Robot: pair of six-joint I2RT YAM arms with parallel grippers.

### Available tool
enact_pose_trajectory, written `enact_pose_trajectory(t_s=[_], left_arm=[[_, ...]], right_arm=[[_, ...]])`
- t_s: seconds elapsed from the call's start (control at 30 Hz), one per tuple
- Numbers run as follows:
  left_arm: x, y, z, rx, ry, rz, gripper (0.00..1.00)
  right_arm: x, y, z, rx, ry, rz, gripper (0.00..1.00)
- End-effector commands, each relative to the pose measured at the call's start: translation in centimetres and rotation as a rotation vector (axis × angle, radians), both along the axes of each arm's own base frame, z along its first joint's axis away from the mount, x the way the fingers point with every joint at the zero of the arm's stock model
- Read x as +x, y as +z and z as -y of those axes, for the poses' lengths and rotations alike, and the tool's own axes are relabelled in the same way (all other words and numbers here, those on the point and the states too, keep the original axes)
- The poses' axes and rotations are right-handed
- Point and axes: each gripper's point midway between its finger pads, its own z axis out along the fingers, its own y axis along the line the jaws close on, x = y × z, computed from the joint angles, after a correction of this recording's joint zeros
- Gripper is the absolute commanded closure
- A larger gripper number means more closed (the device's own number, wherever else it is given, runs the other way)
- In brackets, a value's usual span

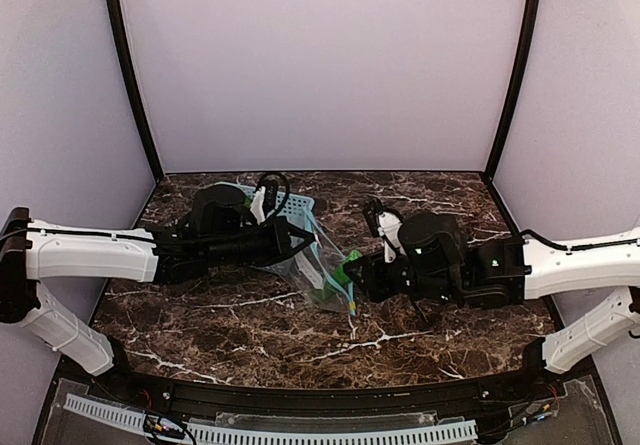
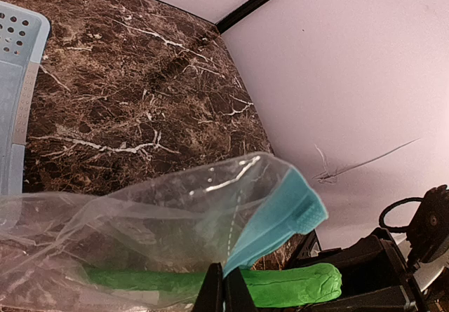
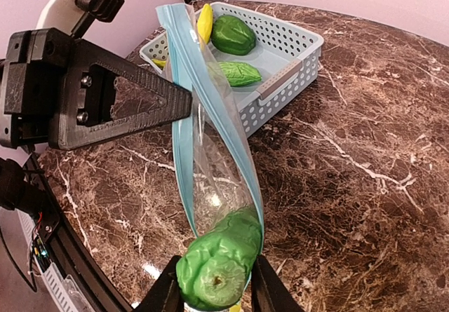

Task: Place the food in the zip-top bag and seal the zipper
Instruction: Place the fake vegetable in the zipper food storage bag, then adjust the fake vegetable in the zipper food storage bag.

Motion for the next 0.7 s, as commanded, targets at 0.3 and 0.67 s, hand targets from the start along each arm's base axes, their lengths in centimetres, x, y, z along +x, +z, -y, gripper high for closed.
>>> enact_pose_trajectory(t_s=[0.3,0.67], left_arm=[[-0.8,-0.2,-0.3,0.008,-0.04,0.002,0.99],[-1.7,1.3,1.0,-0.034,-0.134,0.041,0.99]], right_arm=[[2.6,1.6,-4.0,0.009,0.066,0.077,0.75],[4.0,1.4,-5.9,-0.011,0.085,0.092,0.76]])
